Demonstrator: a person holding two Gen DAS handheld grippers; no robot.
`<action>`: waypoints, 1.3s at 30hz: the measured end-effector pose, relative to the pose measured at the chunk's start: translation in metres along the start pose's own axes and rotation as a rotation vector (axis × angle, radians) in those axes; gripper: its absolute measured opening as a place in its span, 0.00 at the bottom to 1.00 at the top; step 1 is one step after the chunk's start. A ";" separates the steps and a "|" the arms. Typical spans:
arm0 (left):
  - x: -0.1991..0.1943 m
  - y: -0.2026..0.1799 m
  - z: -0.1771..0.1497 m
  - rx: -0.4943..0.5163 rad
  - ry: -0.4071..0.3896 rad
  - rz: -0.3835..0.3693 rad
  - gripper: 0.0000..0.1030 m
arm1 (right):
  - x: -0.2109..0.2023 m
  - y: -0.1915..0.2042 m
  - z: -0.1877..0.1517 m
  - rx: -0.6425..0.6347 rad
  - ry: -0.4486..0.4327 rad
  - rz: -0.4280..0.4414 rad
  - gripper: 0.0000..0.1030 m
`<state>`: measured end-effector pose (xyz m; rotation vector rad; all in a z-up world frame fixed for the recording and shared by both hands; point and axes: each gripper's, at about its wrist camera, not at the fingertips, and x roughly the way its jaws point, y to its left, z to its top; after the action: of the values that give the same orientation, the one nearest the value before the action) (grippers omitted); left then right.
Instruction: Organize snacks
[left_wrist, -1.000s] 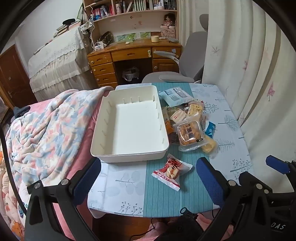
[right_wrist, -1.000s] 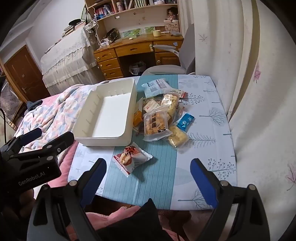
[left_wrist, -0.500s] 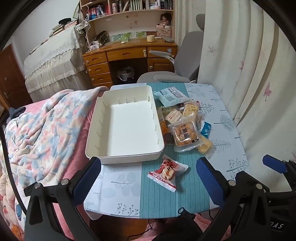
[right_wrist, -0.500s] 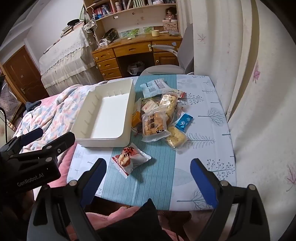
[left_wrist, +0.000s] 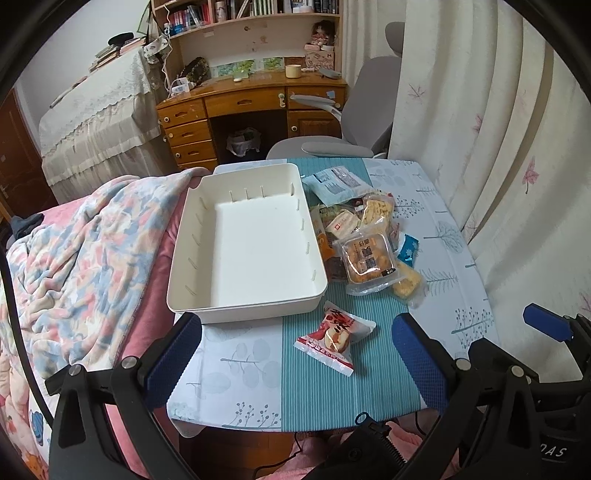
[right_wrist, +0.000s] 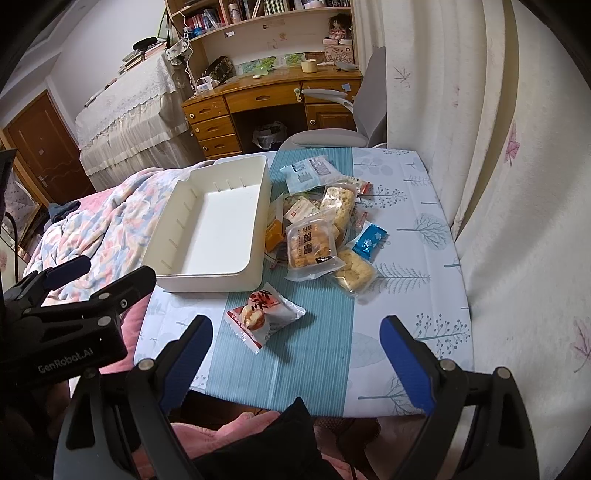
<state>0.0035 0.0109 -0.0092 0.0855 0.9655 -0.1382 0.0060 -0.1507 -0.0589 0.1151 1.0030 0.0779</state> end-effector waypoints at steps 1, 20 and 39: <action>0.000 0.000 0.000 0.004 0.002 -0.001 0.99 | -0.001 0.001 -0.001 0.001 -0.003 -0.003 0.90; 0.008 0.019 -0.006 0.120 0.026 -0.041 0.99 | -0.012 0.032 -0.023 0.015 -0.109 -0.107 0.90; 0.094 0.003 -0.016 0.103 0.301 -0.130 0.99 | 0.007 0.025 -0.019 -0.130 -0.123 -0.230 0.90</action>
<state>0.0436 0.0087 -0.0962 0.1413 1.2645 -0.3012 -0.0059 -0.1239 -0.0717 -0.1138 0.8799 -0.0737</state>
